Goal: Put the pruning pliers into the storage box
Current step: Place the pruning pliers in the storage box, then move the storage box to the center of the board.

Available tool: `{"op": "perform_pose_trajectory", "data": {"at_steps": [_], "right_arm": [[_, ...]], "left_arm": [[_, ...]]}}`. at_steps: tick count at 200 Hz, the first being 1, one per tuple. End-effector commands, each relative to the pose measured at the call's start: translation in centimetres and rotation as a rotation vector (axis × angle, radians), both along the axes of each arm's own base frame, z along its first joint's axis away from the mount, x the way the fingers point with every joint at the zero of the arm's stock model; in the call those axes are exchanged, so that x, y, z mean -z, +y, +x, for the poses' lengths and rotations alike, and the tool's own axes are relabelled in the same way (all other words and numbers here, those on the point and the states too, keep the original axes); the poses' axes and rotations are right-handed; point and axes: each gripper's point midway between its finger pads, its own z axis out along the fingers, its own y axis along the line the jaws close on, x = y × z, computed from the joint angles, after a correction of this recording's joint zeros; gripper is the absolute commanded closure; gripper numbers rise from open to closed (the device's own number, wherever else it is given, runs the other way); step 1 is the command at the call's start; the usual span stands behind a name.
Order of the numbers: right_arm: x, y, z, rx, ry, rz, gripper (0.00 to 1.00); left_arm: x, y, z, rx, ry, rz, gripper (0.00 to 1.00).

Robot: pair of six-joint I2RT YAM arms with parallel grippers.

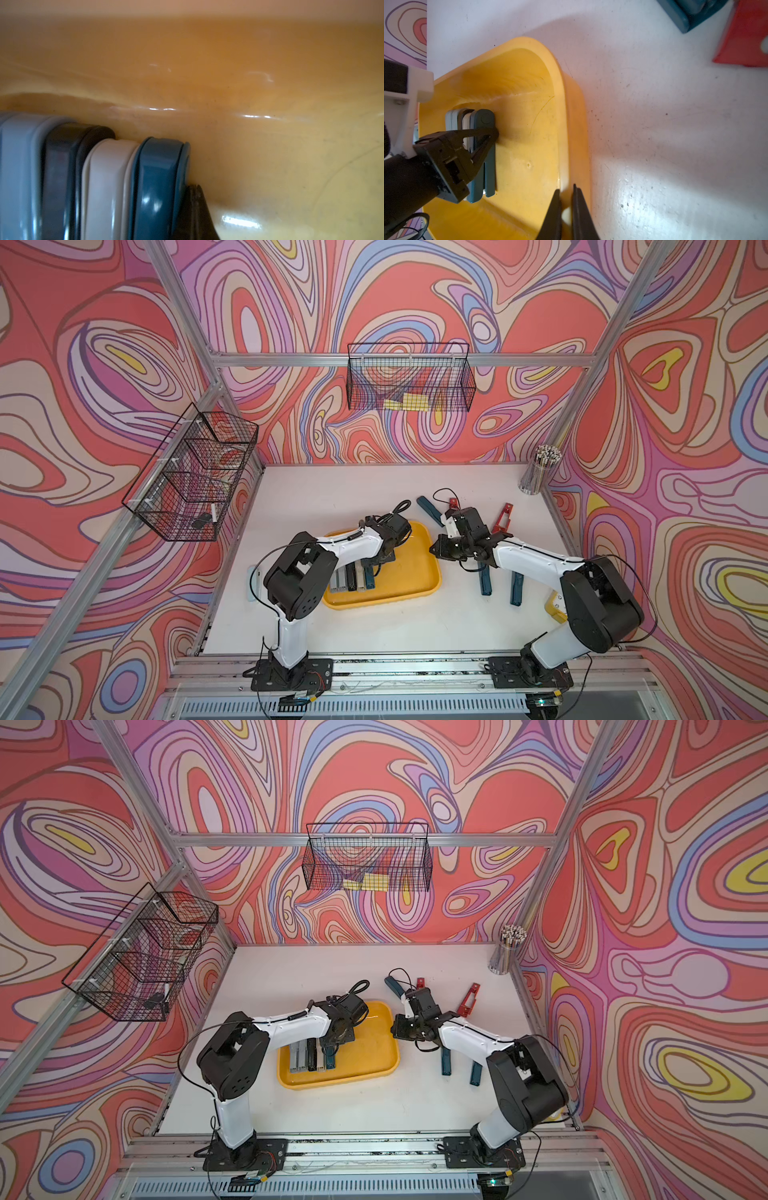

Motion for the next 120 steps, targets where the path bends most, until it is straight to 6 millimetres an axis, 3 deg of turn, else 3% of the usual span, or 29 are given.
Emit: {"op": "perform_pose_trajectory", "data": {"at_steps": [1, 28, 50, 85, 120], "right_arm": [[-0.3, 0.4, 0.3, 0.005, -0.015, 0.021, 0.92], [-0.4, 0.7, 0.8, -0.006, -0.017, 0.017, 0.93], [-0.8, 0.8, 1.3, -0.005, -0.027, 0.018, 0.93], [-1.0, 1.1, 2.3, -0.019, -0.041, -0.004, 0.92], [-1.4, 1.7, 3.3, -0.034, -0.055, -0.002, 0.93]], "left_arm": [[-1.4, -0.8, 0.4, 0.036, -0.023, -0.062, 0.93], [-3.3, -2.3, 0.9, 0.131, -0.049, -0.109, 0.79], [-5.9, -2.8, 1.1, 0.219, -0.112, -0.131, 0.70], [-10.5, -0.4, 0.5, 0.245, -0.224, -0.084, 0.57], [-11.5, 2.5, -1.7, 0.257, -0.194, -0.032, 0.48]]}}
